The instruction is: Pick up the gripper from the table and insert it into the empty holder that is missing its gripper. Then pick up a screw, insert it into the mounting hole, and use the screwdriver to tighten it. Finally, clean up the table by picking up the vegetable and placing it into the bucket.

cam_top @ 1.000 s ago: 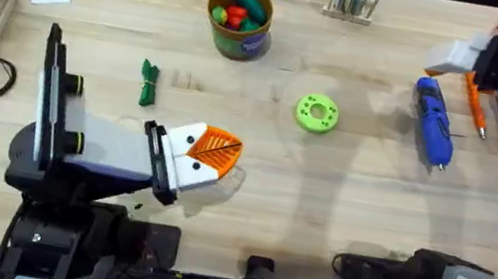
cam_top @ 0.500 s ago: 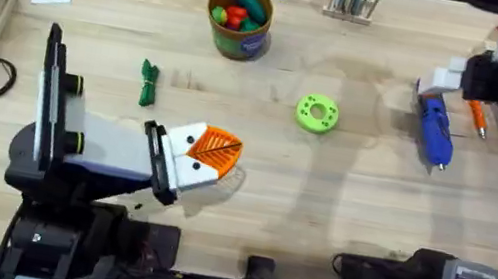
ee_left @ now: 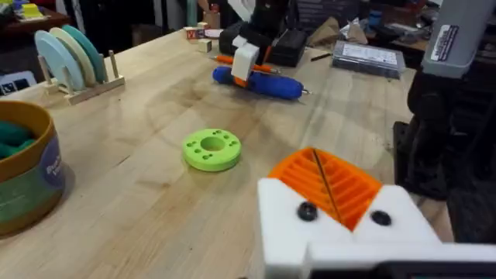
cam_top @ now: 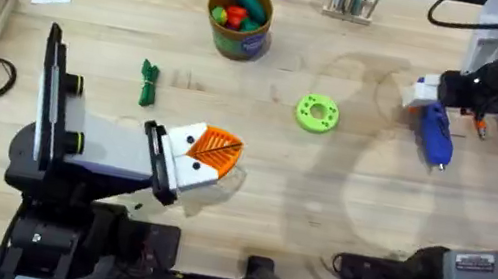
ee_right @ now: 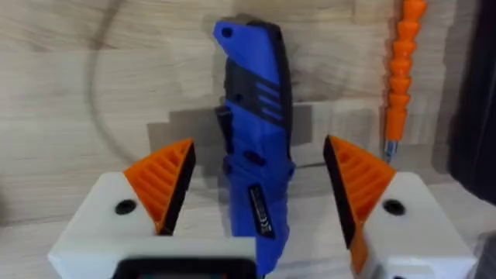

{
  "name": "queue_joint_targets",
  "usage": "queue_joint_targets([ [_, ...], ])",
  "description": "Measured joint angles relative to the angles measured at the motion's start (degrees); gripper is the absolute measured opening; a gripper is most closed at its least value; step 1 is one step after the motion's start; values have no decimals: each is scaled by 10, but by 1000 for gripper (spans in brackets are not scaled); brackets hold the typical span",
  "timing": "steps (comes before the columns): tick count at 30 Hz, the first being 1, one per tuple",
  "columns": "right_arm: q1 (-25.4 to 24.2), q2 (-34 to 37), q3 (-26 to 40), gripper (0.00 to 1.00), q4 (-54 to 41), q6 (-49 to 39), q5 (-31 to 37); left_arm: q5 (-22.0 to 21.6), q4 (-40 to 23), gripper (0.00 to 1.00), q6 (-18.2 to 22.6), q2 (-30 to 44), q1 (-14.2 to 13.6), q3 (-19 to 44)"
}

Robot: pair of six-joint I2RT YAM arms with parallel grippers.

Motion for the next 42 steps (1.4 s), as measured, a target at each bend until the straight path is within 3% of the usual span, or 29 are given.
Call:
queue_joint_targets([
  [27, -27, 55, 1, 959, 52, -51, -36, 0, 0, 5, 0, 0, 0, 0],
  [29, -27, 56, 1, 855, 50, -52, -39, 0, 0, 6, 0, 0, 0, 0],
  [30, -27, 57, 1, 755, 50, -52, -42, 0, 0, 5, 0, 0, 0, 0],
  [35, -26, 61, 1, 86, 52, -57, -39, 0, 0, 5, 0, 0, 0, 0],
  [37, -28, 62, 1, 19, 52, -55, -39, 0, 0, 5, 0, 0, 0, 0],
  [42, -27, 62, 1, 23, 52, -55, -38, 0, 0, 5, 0, 0, 0, 0],
])
